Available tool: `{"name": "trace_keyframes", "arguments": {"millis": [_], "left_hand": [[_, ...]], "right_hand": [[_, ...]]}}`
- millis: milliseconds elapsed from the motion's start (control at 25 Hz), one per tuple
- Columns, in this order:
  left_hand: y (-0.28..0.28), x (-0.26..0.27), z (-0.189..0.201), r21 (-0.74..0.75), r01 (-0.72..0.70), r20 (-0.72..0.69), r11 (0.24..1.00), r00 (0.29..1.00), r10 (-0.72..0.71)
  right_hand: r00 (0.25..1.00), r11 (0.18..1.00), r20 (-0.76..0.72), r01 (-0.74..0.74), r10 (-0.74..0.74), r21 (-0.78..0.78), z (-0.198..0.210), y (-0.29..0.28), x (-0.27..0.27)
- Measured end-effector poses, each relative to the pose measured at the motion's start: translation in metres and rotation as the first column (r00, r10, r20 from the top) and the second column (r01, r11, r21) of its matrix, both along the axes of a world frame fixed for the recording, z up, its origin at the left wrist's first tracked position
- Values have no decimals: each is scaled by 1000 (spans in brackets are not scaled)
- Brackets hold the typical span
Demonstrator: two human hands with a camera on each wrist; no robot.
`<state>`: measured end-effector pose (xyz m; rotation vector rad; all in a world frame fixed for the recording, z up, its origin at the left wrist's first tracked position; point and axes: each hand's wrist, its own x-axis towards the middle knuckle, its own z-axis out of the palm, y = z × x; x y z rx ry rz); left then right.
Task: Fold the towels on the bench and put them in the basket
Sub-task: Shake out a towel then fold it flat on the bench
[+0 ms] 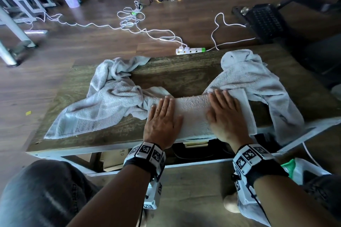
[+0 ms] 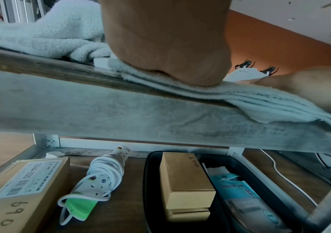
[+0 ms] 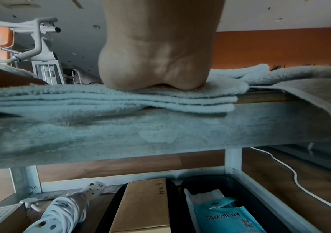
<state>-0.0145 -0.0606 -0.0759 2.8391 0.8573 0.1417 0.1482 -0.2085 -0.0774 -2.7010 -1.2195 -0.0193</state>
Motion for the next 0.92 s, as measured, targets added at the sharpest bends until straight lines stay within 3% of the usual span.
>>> {"name": "trace_keyframes", "arguments": {"millis": [400,560,720,920], "left_hand": [[5,-18,-2,48,-69,13,996,998,68],[6,-17,-3,31,-77,29,997,997,76],[5,-16,-4,18,-85,32,996,996,85],[4,-17,-3,8,-70,45,998,997,70]], "right_hand": [[997,995,-12,77,-77,69,-5,-28,8],[956,975,-229,208,-185,80,1,-36,10],[833,917,-458,389,-311,85,13,-41,16],[787,783,-547,520,-285,341,44,-46,16]]}}
